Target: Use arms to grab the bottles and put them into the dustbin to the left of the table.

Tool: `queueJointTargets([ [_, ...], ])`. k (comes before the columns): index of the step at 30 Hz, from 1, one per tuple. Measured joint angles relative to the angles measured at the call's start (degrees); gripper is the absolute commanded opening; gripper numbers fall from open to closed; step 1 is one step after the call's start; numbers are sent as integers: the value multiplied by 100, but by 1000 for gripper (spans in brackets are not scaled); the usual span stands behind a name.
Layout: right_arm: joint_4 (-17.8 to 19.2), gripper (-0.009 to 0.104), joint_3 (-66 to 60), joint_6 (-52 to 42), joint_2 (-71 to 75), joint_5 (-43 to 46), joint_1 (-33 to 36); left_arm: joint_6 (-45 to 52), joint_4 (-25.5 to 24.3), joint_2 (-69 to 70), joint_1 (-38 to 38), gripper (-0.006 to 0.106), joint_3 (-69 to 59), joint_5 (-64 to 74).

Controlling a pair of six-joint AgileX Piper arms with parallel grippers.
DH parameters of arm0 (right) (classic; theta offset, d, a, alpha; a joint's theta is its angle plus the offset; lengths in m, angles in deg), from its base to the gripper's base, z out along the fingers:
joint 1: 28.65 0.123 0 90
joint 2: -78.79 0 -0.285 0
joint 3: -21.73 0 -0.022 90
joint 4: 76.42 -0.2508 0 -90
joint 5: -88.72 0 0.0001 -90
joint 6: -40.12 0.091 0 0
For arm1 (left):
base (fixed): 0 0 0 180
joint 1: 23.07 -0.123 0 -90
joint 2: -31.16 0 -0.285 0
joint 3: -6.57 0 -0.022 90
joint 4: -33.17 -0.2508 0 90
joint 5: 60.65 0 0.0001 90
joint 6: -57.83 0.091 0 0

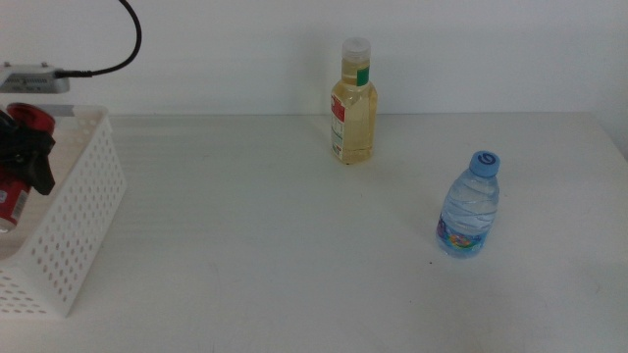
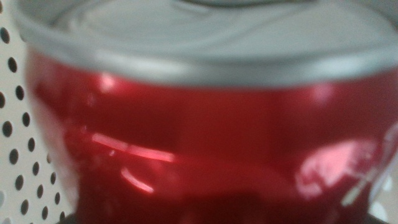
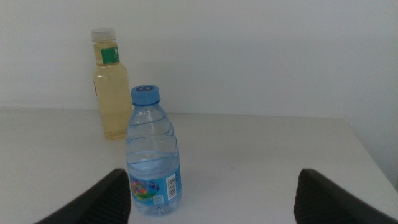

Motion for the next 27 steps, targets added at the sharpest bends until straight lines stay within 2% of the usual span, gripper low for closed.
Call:
queueJointTargets([
  [10,0,75,0,0,0,0,0,19,-329,-326,0,-5,0,-47],
  [19,0,75,0,0,0,0,0,113,-371,-593,0,-5,2,-102],
  [24,0,75,0,0,0,0,0,113,-382,-665,0,3,2,-103],
  [25,0,75,0,0,0,0,0,113,-376,-665,0,73,14,-108],
  [27,0,75,0,0,0,0,0,113,-388,-660,0,84,48,-108],
])
